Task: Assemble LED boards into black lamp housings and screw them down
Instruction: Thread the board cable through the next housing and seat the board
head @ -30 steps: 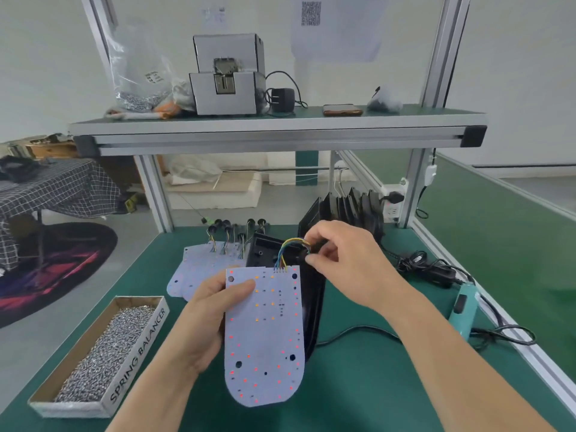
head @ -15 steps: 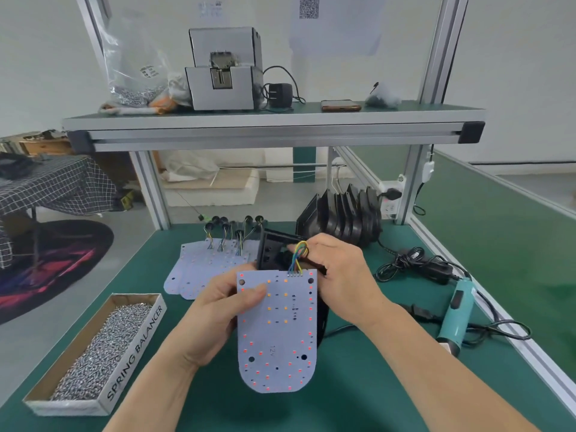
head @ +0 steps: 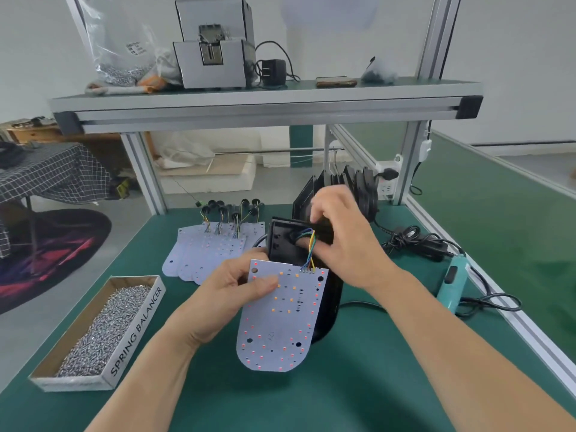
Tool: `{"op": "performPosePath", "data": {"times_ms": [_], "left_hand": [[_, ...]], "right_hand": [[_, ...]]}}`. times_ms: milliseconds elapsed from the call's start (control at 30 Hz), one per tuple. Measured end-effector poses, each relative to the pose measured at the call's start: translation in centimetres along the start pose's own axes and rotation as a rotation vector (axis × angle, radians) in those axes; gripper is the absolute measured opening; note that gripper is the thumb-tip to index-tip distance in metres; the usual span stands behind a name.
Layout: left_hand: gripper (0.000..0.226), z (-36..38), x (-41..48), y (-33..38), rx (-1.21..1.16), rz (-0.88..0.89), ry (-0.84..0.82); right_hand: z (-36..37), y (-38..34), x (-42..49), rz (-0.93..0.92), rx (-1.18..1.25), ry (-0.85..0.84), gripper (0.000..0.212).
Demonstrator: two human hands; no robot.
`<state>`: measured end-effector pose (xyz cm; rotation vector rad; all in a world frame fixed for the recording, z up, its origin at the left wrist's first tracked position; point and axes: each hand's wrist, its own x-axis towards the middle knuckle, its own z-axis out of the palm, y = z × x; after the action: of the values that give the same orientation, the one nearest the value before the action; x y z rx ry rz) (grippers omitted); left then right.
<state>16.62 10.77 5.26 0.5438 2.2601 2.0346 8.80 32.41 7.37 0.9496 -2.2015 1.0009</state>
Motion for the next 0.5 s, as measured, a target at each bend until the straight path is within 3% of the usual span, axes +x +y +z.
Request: {"op": "performPosePath", "data": {"times_ms": [100,167,333,500], "left_hand": [[0.034,0.4,-0.2,0.5,0.147,-0.013,-0.066],[0.028,1.0,-0.3,0.6,0.276,-0.003,-0.108],[0.023,2.9,-0.5,0.1,0.437,0.070,-0.174],[0.021,3.6,-0.1,-0.4,0.524,0.073,-0.096]], "right_hand": [[-1.3,0.5,0.4,0.275,0.203,-0.244,0.034],[-1.3,0.8,0.2,0.245,0.099,-0.306,0.020],[-0.3,0.4,-0.4,0.255,-0.043,-0.292,0.030],[-0.3,0.2,-0.6,0.175,0.025,-0.309,0.016]]}}
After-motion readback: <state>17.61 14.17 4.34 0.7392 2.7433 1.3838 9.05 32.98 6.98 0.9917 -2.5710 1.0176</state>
